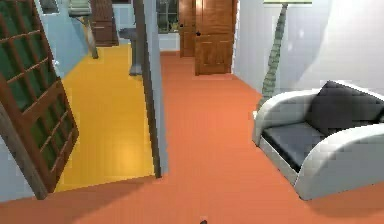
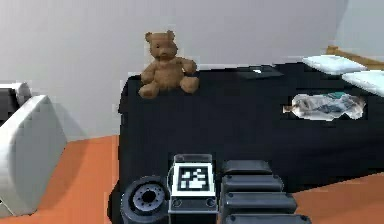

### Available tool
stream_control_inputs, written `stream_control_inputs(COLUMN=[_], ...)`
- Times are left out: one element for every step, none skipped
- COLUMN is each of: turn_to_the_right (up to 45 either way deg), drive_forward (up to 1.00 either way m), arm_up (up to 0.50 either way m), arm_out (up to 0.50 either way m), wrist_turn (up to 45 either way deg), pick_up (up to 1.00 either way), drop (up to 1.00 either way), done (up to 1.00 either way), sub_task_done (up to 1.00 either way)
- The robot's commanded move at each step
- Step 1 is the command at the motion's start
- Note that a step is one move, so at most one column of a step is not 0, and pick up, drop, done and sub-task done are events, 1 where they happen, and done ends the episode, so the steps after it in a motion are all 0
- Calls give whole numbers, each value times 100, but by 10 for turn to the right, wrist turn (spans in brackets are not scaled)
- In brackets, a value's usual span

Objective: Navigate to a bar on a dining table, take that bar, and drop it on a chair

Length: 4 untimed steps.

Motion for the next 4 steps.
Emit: stream_control_inputs(turn_to_the_right=[0, 0, -30, 0], drive_forward=[100, 65, 0, 100], arm_up=[0, 0, 0, 0], arm_out=[0, 0, 0, 0], wrist_turn=[0, 0, 0, 0], pick_up=[0, 0, 0, 0], drop=[0, 0, 0, 0], done=[0, 0, 0, 0], sub_task_done=[0, 0, 0, 0])
